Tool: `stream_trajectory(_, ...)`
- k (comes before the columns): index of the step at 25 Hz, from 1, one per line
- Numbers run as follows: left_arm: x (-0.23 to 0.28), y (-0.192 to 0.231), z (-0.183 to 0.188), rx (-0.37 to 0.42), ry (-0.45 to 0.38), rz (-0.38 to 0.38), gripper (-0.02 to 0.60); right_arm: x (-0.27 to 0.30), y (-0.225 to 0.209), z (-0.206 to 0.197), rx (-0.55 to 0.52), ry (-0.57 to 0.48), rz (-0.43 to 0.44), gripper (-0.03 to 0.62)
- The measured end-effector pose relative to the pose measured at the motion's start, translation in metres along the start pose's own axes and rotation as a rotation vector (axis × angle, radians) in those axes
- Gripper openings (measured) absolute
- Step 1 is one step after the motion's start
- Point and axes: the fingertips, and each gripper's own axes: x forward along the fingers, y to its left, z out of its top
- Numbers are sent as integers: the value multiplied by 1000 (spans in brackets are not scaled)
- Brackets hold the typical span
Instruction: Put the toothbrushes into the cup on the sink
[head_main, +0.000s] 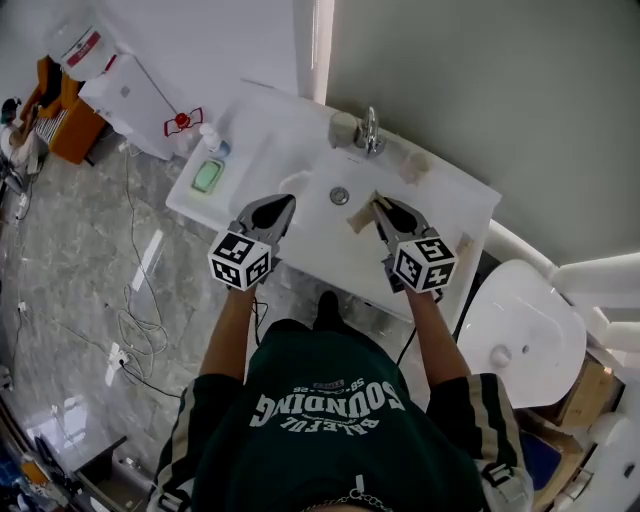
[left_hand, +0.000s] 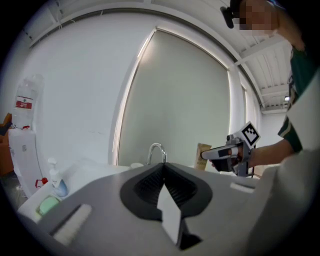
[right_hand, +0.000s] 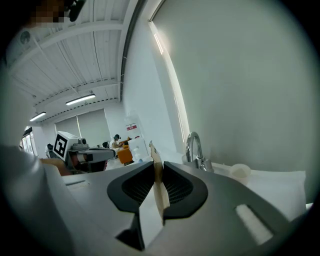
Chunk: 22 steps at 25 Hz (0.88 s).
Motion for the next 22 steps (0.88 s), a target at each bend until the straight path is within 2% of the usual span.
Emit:
stream_trajectory(8, 81, 21, 5, 31, 44, -168, 51, 32, -52, 16, 63, -28, -132, 58)
stream_trajectory(14, 127, 18, -2, 45, 116, -354, 51, 28, -74, 19, 133, -69, -288, 58)
stream_trajectory(22, 154, 12, -4, 51, 142, -466, 51, 20, -95, 12, 179, -77, -399, 58)
